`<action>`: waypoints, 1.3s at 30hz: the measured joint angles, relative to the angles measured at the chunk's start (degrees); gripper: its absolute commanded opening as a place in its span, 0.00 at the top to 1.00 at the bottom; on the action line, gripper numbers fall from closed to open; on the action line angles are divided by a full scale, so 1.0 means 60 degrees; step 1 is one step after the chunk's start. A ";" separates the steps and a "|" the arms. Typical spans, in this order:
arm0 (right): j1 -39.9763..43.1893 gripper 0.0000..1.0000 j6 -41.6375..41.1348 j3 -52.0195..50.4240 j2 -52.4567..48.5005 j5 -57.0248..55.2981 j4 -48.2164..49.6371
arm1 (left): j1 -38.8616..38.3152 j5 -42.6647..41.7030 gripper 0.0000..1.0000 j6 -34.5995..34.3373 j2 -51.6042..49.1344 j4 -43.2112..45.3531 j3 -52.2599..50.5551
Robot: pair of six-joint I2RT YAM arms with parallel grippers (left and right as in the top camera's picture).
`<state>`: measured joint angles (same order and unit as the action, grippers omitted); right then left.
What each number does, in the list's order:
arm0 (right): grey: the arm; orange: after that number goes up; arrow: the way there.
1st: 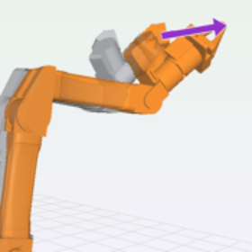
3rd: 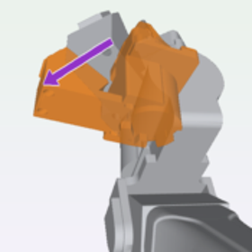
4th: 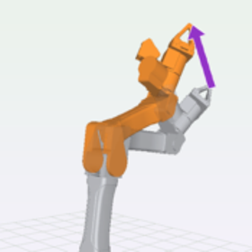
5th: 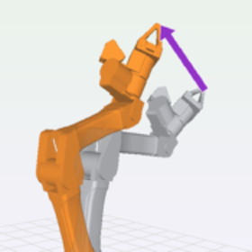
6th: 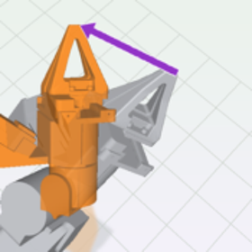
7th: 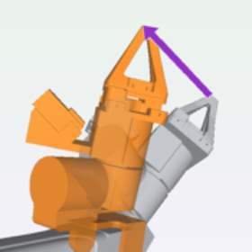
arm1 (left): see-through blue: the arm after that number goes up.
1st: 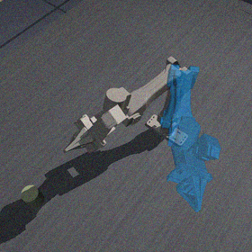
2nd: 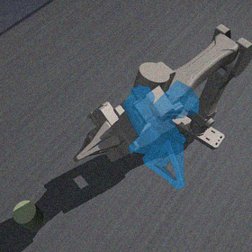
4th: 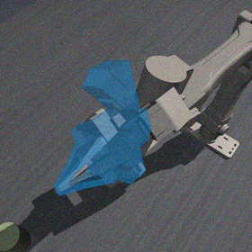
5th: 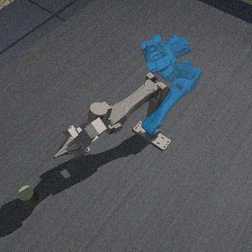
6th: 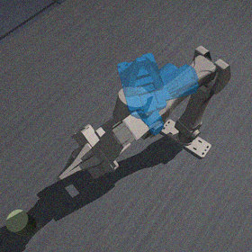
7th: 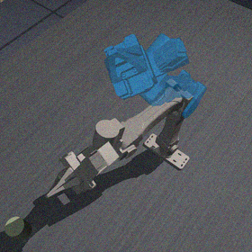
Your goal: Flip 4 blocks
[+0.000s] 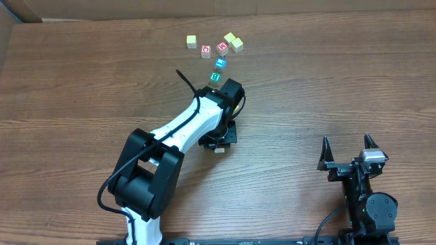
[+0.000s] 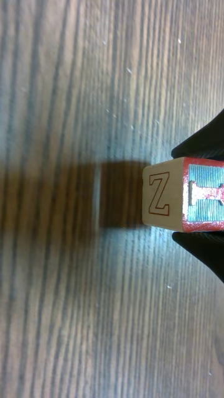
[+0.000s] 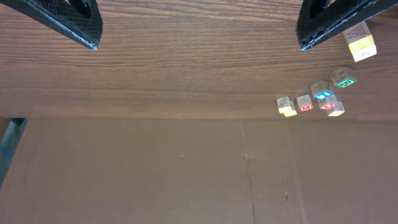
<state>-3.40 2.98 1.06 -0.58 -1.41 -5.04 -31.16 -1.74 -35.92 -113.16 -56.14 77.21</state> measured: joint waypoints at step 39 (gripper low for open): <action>0.0000 0.00 0.0000 0.0000 0.0000 -0.0004 0.0007 | 0.1249 0.0648 0.51 0.0455 0.0000 -0.2801 0.4579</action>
<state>-3.40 2.98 1.06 -0.58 -1.43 -4.99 -23.66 2.15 -33.19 -113.16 -72.95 104.68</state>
